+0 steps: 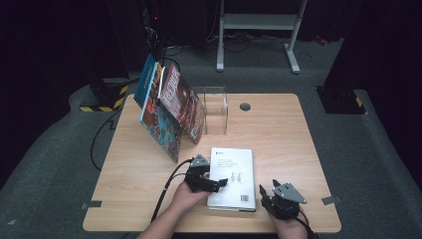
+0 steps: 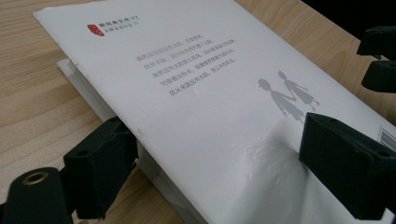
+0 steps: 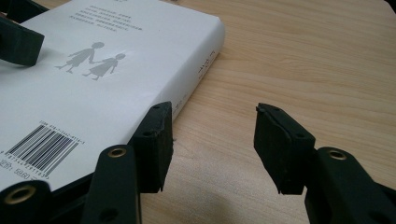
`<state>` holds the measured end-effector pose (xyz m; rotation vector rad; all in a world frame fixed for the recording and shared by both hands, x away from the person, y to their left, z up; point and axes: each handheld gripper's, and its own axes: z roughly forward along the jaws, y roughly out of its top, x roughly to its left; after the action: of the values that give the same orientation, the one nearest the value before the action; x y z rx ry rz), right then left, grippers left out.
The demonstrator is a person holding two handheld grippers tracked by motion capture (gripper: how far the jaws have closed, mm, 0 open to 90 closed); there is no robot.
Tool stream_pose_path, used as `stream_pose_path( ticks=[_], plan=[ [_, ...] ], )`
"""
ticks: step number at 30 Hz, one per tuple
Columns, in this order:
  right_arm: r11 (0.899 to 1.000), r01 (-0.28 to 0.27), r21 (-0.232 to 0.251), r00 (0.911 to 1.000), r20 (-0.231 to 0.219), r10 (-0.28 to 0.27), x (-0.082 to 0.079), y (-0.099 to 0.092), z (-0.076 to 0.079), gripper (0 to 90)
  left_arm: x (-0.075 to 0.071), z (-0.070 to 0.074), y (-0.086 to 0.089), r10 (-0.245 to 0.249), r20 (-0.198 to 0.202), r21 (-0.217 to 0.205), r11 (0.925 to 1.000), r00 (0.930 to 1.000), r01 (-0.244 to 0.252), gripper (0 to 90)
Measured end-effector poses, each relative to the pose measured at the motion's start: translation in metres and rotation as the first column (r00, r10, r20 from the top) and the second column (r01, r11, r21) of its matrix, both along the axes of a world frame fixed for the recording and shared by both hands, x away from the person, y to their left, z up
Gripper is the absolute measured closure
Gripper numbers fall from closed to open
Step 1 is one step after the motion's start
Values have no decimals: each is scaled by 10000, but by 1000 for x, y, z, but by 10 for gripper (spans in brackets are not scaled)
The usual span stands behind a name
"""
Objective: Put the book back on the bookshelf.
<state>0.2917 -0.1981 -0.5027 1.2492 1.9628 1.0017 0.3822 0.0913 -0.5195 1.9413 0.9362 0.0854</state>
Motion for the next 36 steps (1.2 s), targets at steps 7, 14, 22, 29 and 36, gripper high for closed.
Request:
stream_pose_path(
  ticks=[7, 14, 22, 29, 36],
  plan=[
    [10000, -6, 60, 9999, -104, 6, 0, 1, -2, 470, 4, -1, 6, 61, -424, -393, 9992, 9991, -78, 184],
    [9999, 36, 157, 9999, -154, -33, 0, -2, -3, 471, 5, -2, 6, 36, -499, -433, 9990, 9987, -58, 193],
    [9997, 98, 244, 9998, -147, -94, 0, -4, -2, 474, 3, 1, 6, 264, -397, -372, 9989, 9989, -278, 246],
    [9997, 79, 237, 10000, -61, -78, -1, -3, -2, 477, 1, 5, 12, 378, -191, -305, 9988, 9991, -384, 371],
    [9998, 33, 199, 9999, -109, -31, -1, -1, -2, 477, -1, 10, 13, 512, -12, -307, 9982, 9987, -513, 414]
  ],
)
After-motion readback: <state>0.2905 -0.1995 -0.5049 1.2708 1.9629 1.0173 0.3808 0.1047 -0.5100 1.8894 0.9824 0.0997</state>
